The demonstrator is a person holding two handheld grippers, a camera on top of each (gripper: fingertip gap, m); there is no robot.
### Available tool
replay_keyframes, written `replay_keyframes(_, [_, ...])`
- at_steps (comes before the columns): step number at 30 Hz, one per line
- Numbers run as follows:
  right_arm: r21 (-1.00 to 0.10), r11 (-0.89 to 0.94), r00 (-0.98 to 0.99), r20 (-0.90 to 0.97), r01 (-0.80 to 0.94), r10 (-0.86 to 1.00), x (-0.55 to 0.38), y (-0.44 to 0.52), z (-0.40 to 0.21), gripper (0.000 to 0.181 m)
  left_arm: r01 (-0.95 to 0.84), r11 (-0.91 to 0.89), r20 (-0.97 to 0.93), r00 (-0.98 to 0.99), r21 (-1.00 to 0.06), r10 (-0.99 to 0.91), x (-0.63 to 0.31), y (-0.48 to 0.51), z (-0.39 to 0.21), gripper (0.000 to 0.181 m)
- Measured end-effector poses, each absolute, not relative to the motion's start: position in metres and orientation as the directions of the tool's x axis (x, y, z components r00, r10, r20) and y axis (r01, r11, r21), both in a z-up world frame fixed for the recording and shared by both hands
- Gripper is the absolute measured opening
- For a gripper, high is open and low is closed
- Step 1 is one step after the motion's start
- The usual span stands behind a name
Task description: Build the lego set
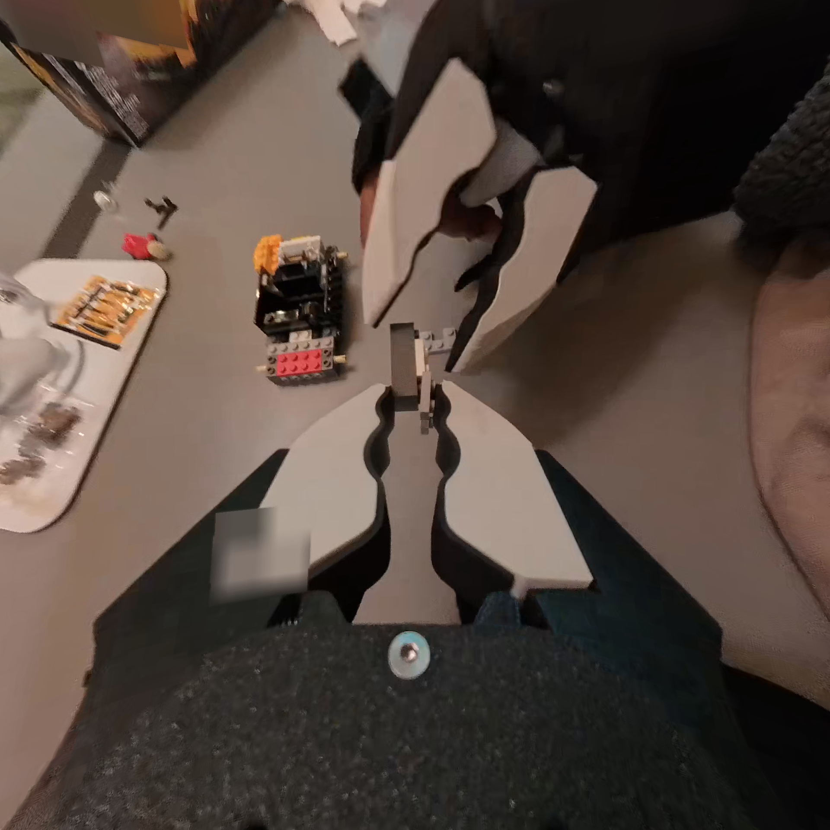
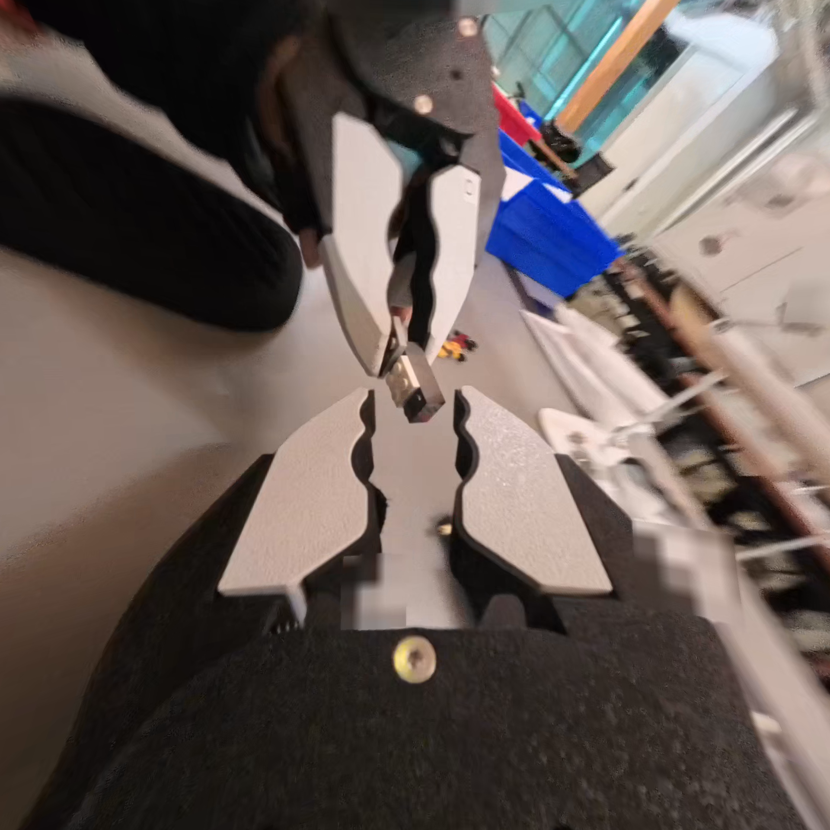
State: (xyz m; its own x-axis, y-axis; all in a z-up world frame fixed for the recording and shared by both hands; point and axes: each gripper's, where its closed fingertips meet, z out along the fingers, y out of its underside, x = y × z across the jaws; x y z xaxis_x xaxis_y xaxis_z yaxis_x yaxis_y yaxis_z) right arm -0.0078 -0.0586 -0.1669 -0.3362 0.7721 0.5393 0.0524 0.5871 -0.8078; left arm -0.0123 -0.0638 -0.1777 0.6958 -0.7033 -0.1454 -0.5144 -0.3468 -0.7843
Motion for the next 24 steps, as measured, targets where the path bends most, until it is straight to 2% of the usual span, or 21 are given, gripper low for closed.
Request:
replay_keyframes(2, [-0.916,0.396,-0.415,0.336,0.065,0.846,-0.005,-0.062,-0.162,0.039,-0.544,-0.285,-0.215,0.679,-0.789,-0.702,-0.011,-0.066,-0.176,0.017])
replay_keyframes(5, [-0.962,0.256,-0.486,0.182,0.091,0.855,-0.002,-0.067,-0.159,0.039,-0.593,-0.198,-0.309,0.641,-0.780,-0.703,-0.006,-0.069,-0.173,0.017])
replay_keyframes(9, [-0.955,0.275,-0.498,0.189,0.106,0.847,-0.002,-0.072,-0.166,0.019,-0.650,-0.143,-0.383,0.595,-0.746,-0.706,-0.001,-0.070,-0.175,0.017])
replay_keyframes(24, [-0.916,0.401,-0.568,0.331,-0.002,0.754,0.011,-0.088,-0.166,0.015,-0.679,-0.080,-0.413,0.532,-0.730,-0.739,0.011,-0.082,-0.175,0.017])
